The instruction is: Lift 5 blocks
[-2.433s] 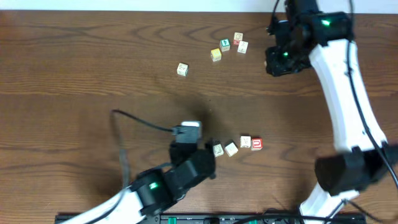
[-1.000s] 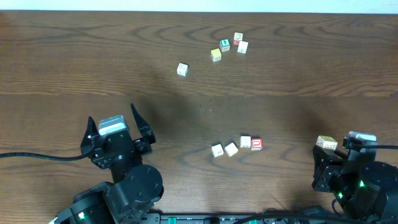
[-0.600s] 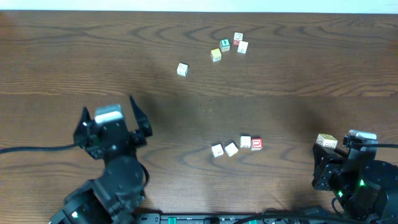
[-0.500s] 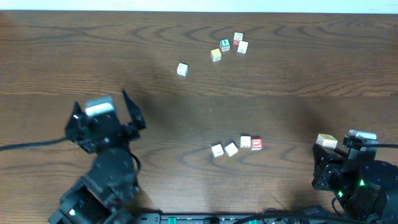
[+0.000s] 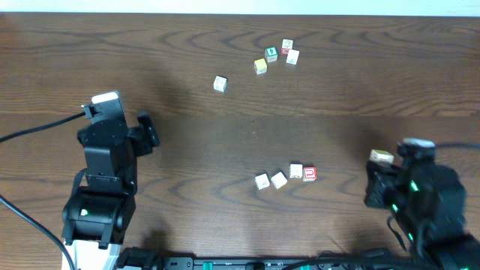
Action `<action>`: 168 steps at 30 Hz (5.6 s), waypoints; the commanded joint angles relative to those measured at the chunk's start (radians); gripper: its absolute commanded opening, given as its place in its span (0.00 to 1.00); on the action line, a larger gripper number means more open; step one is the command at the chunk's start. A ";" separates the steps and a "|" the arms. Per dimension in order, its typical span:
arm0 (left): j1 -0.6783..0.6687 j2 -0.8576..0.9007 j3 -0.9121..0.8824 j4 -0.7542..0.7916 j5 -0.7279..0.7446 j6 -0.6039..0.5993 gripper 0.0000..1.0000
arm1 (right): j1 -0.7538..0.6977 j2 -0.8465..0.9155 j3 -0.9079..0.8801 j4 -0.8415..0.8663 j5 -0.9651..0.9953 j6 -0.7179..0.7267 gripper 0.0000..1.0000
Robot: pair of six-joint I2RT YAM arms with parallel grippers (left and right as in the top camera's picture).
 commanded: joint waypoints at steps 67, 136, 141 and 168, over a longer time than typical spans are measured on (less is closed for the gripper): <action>-0.642 0.215 -0.428 0.153 0.016 -0.716 0.19 | 0.008 0.556 -0.475 0.536 -0.280 0.150 0.49; -0.830 0.661 -0.427 0.705 0.068 -0.741 0.07 | 0.002 0.708 -0.409 0.474 -0.156 0.248 0.07; -0.830 0.661 -0.427 0.705 0.068 -0.741 0.07 | 0.002 0.708 -0.409 0.523 -0.188 0.203 0.13; -0.830 0.640 -0.427 0.610 0.069 -0.742 0.07 | 0.002 0.708 -0.409 0.458 -0.188 0.225 0.01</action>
